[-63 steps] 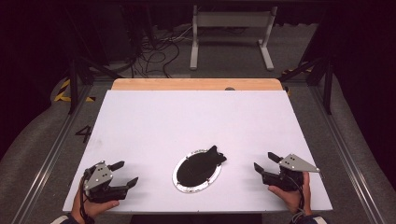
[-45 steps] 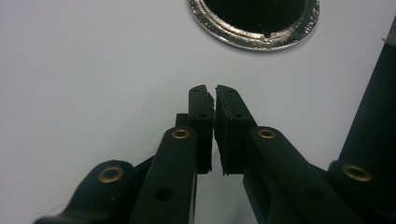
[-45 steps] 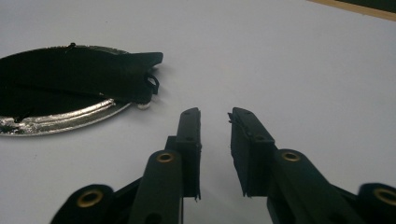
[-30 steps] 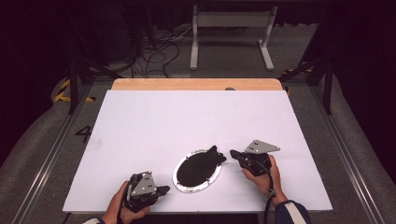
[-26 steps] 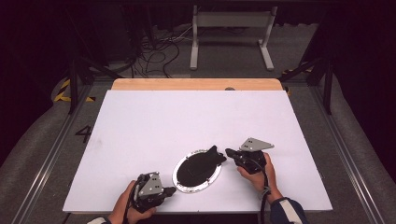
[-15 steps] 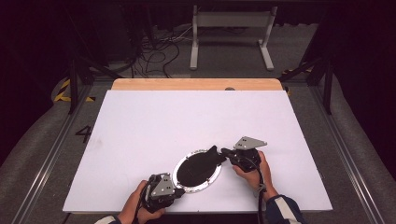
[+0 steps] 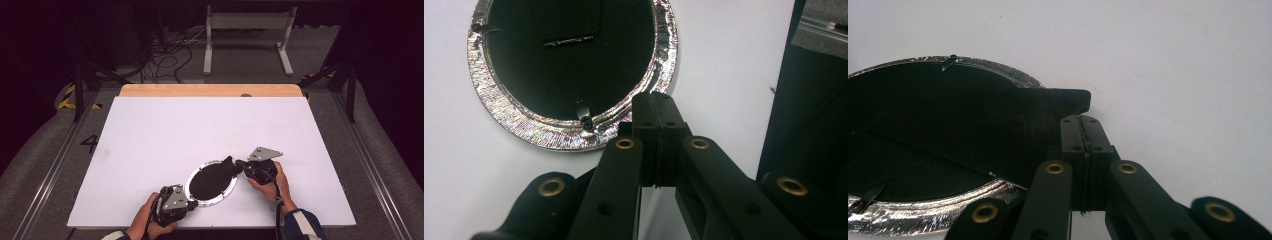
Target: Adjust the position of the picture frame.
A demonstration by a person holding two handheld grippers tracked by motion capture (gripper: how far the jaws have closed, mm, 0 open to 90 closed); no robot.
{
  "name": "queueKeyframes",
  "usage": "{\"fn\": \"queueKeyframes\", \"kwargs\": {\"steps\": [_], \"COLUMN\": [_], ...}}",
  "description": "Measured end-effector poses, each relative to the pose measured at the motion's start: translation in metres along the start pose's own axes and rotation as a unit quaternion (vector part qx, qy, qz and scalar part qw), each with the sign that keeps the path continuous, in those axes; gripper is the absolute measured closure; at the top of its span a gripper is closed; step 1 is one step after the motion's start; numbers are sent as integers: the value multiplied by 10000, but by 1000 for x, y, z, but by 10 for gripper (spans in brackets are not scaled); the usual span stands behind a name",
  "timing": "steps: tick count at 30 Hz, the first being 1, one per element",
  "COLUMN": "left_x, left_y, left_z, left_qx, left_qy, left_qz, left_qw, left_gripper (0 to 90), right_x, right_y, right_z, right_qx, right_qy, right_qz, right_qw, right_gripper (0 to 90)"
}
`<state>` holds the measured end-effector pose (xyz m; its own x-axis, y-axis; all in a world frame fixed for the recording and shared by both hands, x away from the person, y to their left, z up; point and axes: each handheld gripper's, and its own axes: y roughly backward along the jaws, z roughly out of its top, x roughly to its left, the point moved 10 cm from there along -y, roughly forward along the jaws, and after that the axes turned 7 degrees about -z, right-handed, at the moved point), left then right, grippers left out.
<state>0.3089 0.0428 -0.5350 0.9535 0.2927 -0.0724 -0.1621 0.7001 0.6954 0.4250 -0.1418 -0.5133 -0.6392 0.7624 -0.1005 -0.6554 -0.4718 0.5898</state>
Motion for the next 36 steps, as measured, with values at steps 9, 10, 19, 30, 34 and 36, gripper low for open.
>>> {"fn": "queueKeyframes", "kwargs": {"steps": [9, 10, 19, 30, 34, 36], "left_x": [1, 0, 5, 17, 26, 33], "left_y": [0, 0, -1, -2, -3, -4], "left_z": [0, 0, 1, 4, 6, 7], "left_qx": [14, 16, -29, 27, 15, -37], "left_qy": [-44, -48, -45, -21, 66, 142], "left_qz": [9, -8, -40, 28, 136, 240], "left_qw": [10000, 10000, 10000, 10000, 9999, 9996], "left_gripper": [900, 900, 900, 900, 900, 900], "right_x": [-2, -2, -5, -11, -15, -17], "right_y": [-10, -11, -12, -9, -8, -8], "right_z": [-1, -2, -8, -10, -12, -12], "right_qx": [155, 174, 381, 405, 436, 434], "right_qy": [155, 140, -24, -135, -85, -133], "right_qz": [-134, -124, 58, 43, -32, -8], "right_qw": [9997, 9997, 9993, 9991, 9990, 9990], "right_gripper": [900, 900, 900, 900, 900, 900]}}
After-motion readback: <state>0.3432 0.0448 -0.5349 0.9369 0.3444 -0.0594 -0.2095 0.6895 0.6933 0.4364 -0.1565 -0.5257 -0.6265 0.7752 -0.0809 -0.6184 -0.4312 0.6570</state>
